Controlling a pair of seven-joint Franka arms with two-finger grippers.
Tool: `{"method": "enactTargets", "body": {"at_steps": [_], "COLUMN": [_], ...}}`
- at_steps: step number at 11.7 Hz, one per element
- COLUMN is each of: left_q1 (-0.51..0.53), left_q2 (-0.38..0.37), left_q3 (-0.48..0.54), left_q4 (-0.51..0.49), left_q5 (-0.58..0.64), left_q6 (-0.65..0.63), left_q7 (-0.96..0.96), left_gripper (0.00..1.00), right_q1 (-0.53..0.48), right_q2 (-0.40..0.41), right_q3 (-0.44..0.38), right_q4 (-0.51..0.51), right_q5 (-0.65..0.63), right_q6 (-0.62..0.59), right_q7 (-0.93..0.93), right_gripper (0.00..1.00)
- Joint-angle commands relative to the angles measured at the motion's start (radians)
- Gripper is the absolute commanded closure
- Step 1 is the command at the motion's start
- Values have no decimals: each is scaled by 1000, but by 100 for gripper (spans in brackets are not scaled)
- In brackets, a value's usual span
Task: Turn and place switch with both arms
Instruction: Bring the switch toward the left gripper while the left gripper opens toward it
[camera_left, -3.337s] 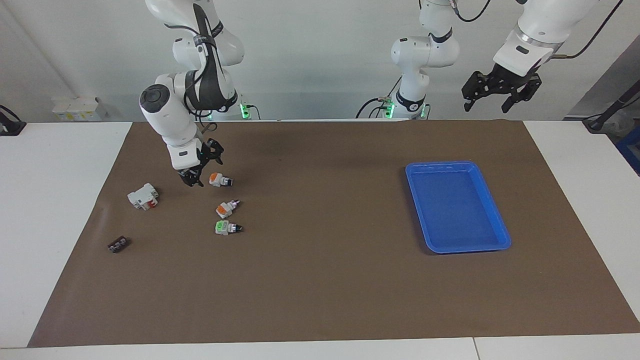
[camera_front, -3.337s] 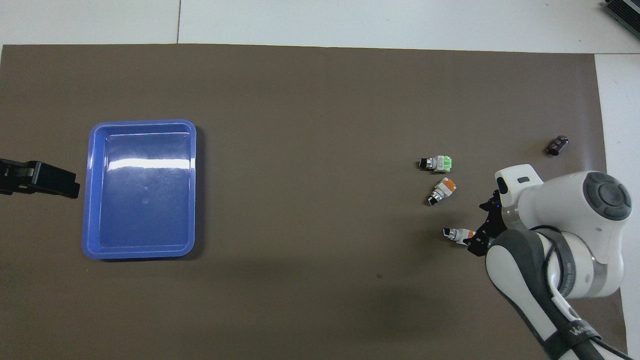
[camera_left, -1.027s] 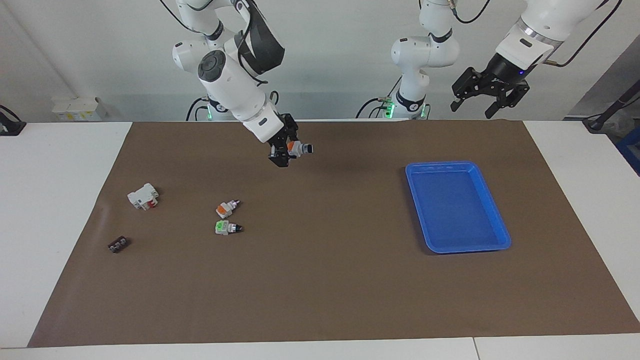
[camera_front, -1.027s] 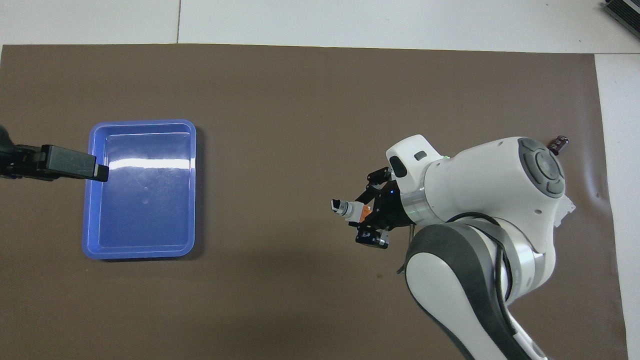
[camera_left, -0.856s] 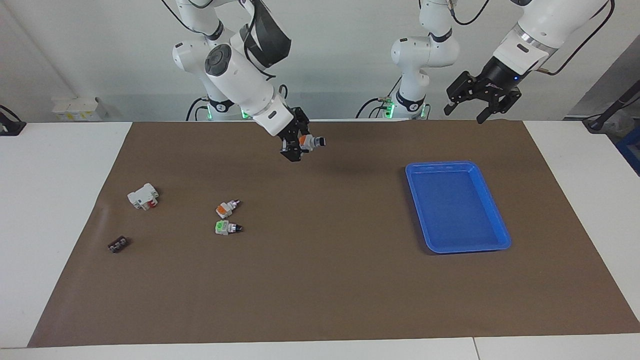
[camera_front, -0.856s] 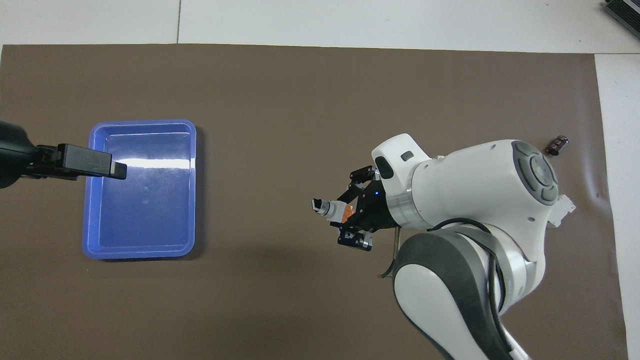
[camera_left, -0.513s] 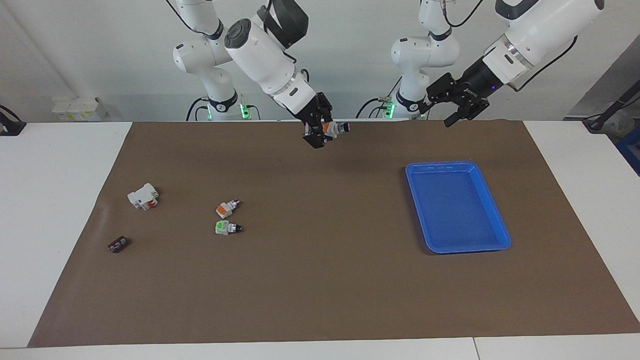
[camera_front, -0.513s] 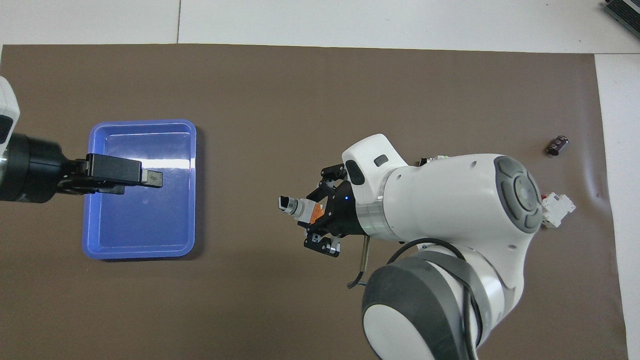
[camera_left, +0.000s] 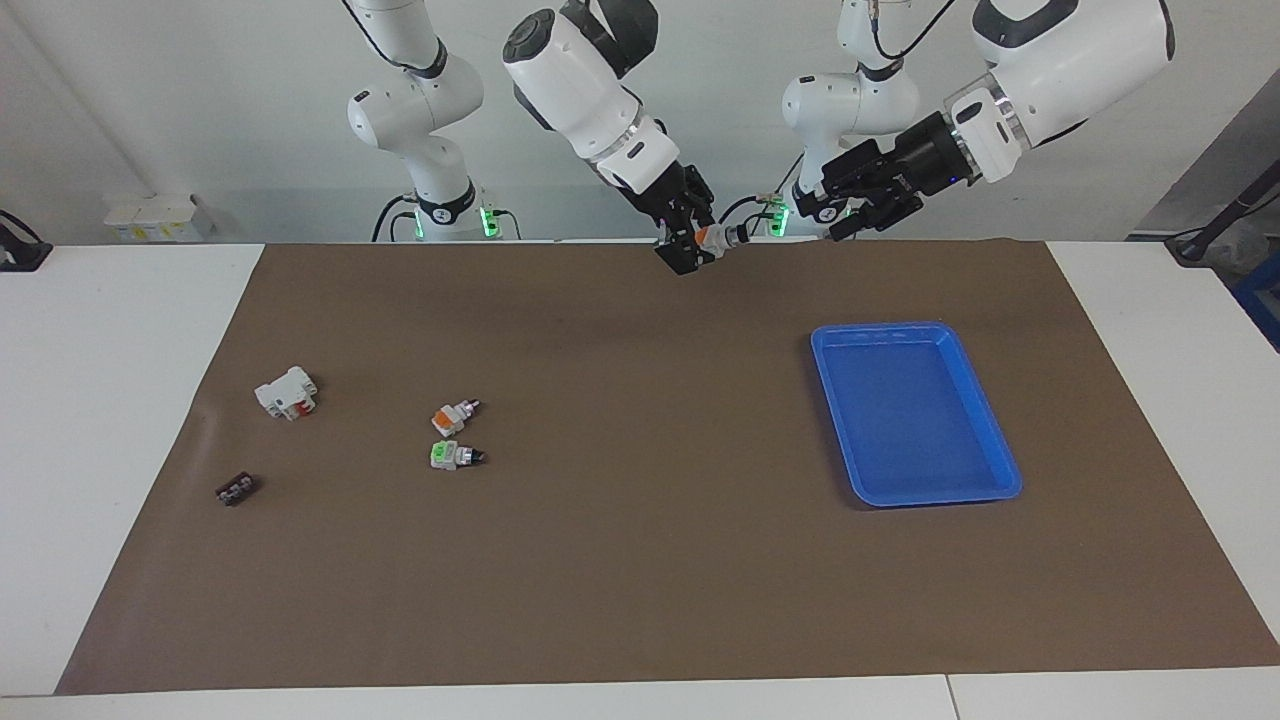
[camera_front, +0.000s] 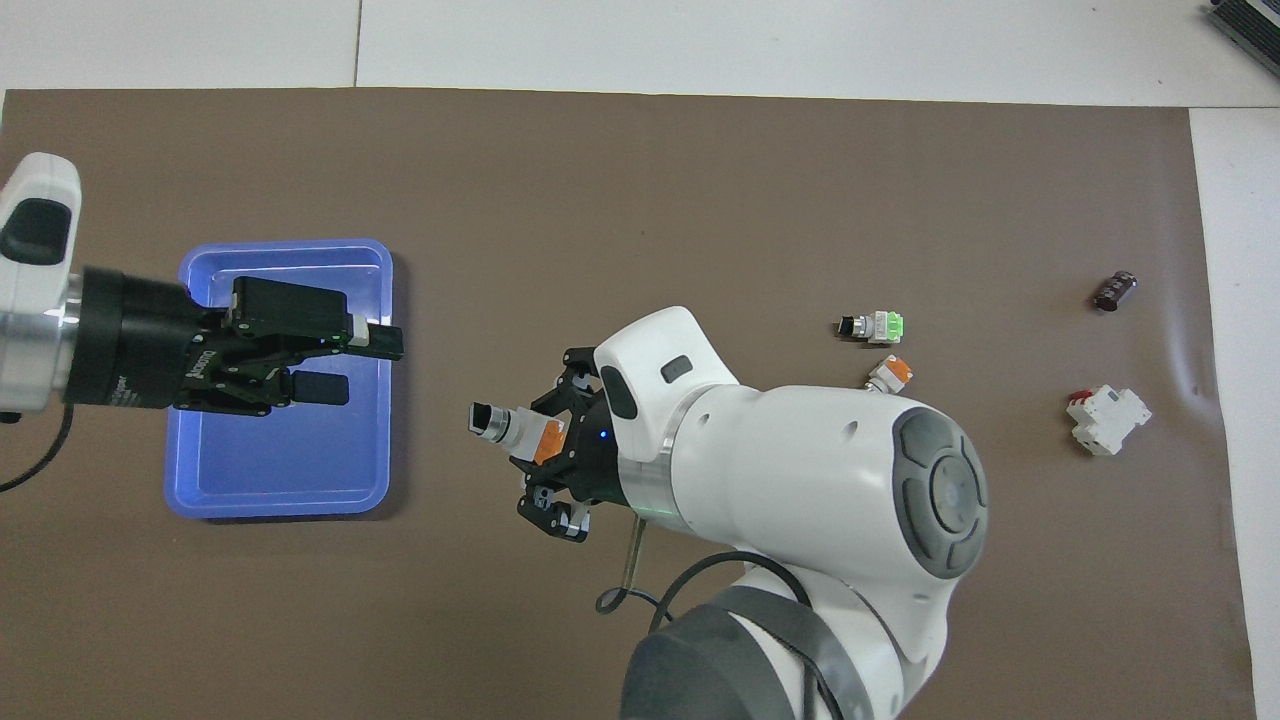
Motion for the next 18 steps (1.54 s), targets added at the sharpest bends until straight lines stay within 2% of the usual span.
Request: {"method": "enactTargets", "body": {"at_steps": [1, 2, 4, 5, 9, 10, 12, 13, 15, 18], "left_q1": [-49, -51, -62, -65, -100, -100, -95, -92, -88, -85], "left_q2": [-17, -17, -15, -15, -9, -11, -11, -11, -12, -14], "left_q3": [8, 8, 8, 8, 6, 8, 6, 8, 8, 11], "left_q4": [-39, -44, -58, -61, -72, -72, -69, -69, -70, -64], "left_q5": [-21, -19, -19, -16, -18, -18, -28, -29, -29, -27], "left_q6": [33, 34, 56, 56, 62, 53, 39, 36, 22, 4], "left_q7": [-54, -54, -55, -55, -54, -54, -55, -55, -54, -104], "left_gripper": [18, 23, 41, 45, 46, 54, 87, 96, 100, 100], "right_q1": [18, 18, 18, 20, 20, 21, 27, 27, 27, 29], "right_q2": [13, 13, 14, 14, 14, 14, 14, 14, 14, 14], "right_q3": [-2, 0, 0, 0, 0, 0, 0, 0, 0, 0], "right_q4": [17, 17, 19, 19, 22, 22, 22, 22, 22, 22], "right_q5": [-3, -3, -11, -11, -29, -31, -31, -32, -32, -32], "right_q6": [38, 43, 45, 46, 45, 43, 43, 45, 45, 45], "right_q7": [30, 36, 36, 36, 36, 36, 36, 37, 36, 44], "right_gripper": [100, 100, 100, 100, 100, 100, 100, 100, 100, 100]}}
